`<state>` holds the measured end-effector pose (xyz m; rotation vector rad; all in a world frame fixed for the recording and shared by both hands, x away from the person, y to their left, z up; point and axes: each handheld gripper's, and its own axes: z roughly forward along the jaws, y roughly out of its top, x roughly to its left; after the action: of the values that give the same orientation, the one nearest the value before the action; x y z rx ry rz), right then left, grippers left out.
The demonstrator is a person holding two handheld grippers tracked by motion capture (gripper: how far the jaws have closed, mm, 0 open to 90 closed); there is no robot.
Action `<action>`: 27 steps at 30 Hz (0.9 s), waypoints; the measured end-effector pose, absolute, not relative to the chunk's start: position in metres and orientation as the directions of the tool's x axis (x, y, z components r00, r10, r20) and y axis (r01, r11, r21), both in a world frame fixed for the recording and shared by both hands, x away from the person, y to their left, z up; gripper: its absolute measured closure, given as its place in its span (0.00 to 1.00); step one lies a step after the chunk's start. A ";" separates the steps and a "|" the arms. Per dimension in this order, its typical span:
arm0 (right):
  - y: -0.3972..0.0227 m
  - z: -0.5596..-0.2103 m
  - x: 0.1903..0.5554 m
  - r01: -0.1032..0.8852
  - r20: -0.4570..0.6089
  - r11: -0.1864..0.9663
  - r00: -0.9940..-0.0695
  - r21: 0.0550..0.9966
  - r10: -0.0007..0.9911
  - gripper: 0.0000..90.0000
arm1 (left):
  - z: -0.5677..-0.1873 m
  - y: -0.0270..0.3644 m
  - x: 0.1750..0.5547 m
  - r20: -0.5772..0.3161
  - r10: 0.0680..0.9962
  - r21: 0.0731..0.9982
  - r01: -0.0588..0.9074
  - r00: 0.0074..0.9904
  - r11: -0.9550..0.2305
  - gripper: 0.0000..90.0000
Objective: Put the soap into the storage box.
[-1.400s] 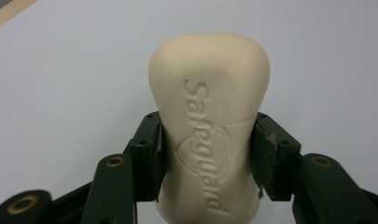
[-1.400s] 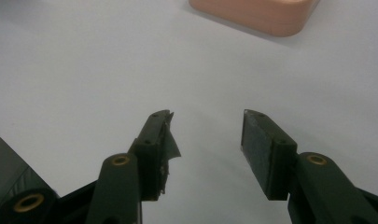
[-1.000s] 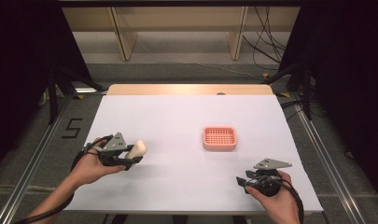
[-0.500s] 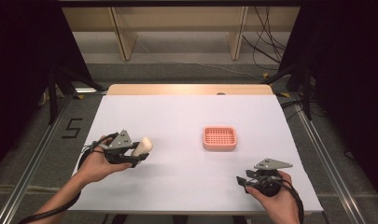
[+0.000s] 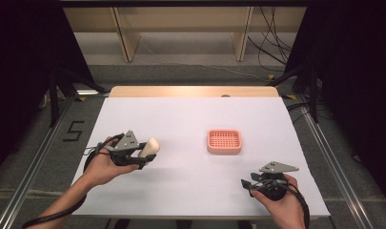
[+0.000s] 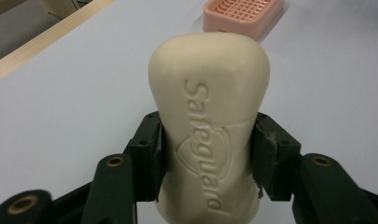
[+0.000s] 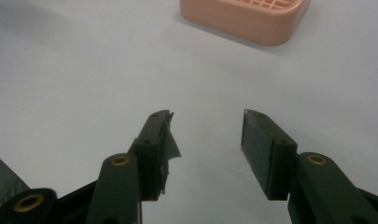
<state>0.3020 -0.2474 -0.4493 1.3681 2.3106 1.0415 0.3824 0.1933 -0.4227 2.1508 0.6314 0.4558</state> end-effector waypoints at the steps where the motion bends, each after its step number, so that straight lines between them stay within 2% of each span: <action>1: -0.247 -0.449 0.302 0.658 0.135 0.296 -0.521 0.693 0.843 0.59 | -0.423 0.193 0.382 0.102 0.580 0.800 0.280 0.808 -0.531 0.55; 12: -0.247 -0.448 0.301 0.669 0.141 0.277 -0.499 0.690 0.855 0.59 | -0.422 0.183 0.383 0.109 0.557 0.802 0.258 0.823 -0.538 0.55; 18: -0.249 -0.450 0.303 0.633 0.116 0.297 -0.526 0.715 0.842 0.59 | -0.422 0.180 0.384 0.105 0.556 0.804 0.259 0.824 -0.535 0.55; 25: -0.249 -0.449 0.303 0.645 0.127 0.284 -0.514 0.709 0.849 0.59 | -0.421 0.177 0.384 0.105 0.551 0.800 0.259 0.828 -0.541 0.55; 27: -0.248 -0.449 0.302 0.648 0.132 0.279 -0.510 0.709 0.850 0.59 | -0.423 0.174 0.384 0.086 0.560 0.817 0.264 0.824 -0.513 0.55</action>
<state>0.3023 -0.2485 -0.4490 1.3753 2.2781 1.0613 0.3842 0.1738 -0.4230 2.1272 0.6029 0.4296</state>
